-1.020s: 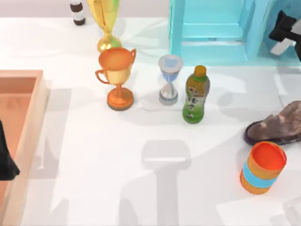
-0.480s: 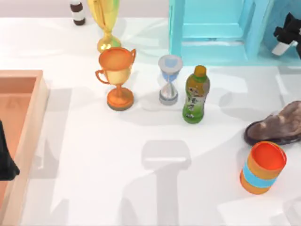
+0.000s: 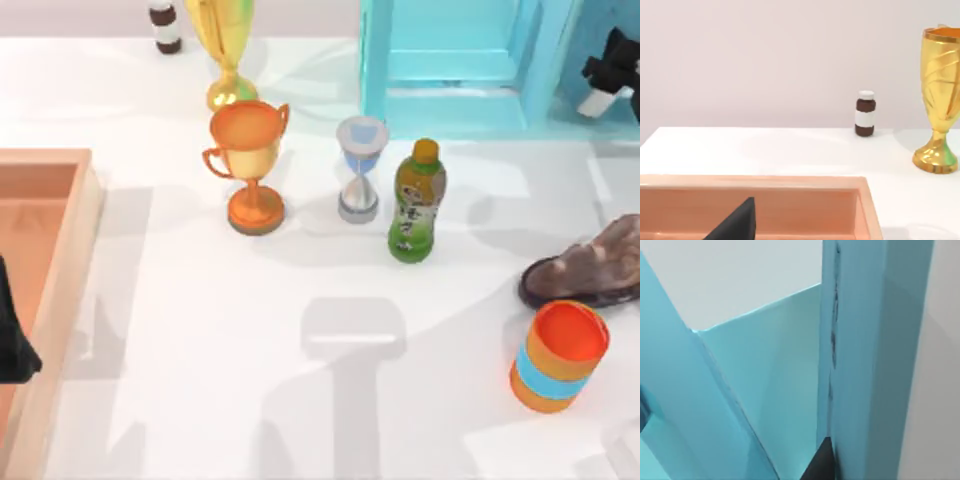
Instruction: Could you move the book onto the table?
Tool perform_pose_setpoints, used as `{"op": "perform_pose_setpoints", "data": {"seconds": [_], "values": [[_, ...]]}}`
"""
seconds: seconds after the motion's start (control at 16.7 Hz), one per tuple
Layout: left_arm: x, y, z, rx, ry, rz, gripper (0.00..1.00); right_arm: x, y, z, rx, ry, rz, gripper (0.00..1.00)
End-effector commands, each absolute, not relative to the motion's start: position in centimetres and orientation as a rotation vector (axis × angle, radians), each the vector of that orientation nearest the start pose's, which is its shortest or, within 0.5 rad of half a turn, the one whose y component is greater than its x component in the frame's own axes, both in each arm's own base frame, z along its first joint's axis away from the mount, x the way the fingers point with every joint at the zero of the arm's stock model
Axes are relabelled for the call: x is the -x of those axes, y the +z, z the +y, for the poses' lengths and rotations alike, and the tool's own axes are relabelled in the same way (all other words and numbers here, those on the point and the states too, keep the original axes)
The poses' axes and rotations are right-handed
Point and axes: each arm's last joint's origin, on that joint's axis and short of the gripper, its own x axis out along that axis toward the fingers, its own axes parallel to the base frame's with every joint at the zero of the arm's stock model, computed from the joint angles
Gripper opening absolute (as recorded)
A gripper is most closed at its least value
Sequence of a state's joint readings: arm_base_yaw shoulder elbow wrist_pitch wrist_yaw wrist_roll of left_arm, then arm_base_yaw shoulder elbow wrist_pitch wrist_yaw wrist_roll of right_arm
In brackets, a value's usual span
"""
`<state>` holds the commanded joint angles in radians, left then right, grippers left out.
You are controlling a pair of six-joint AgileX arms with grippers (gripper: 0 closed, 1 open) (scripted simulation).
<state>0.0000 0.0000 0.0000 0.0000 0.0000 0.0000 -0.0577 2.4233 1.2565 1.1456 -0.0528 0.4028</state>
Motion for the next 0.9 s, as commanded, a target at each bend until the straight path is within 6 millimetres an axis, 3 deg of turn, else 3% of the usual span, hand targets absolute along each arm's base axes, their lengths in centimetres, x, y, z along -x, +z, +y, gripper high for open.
{"op": "perform_pose_setpoints", "data": {"seconds": [0.48, 0.66, 0.9], "values": [[-10.6, 16.0, -0.1, 0.000, 0.000, 0.000, 1.00, -45.9, 8.4, -1.5, -0.403, 0.025, 0.096, 0.00], [-10.6, 16.0, -0.1, 0.000, 0.000, 0.000, 1.00, -44.1, 11.3, -1.5, -0.403, 0.023, 0.128, 0.00], [-10.6, 16.0, -0.1, 0.000, 0.000, 0.000, 1.00, -40.4, 16.9, -1.6, -0.400, 0.022, 0.129, 0.00]]}}
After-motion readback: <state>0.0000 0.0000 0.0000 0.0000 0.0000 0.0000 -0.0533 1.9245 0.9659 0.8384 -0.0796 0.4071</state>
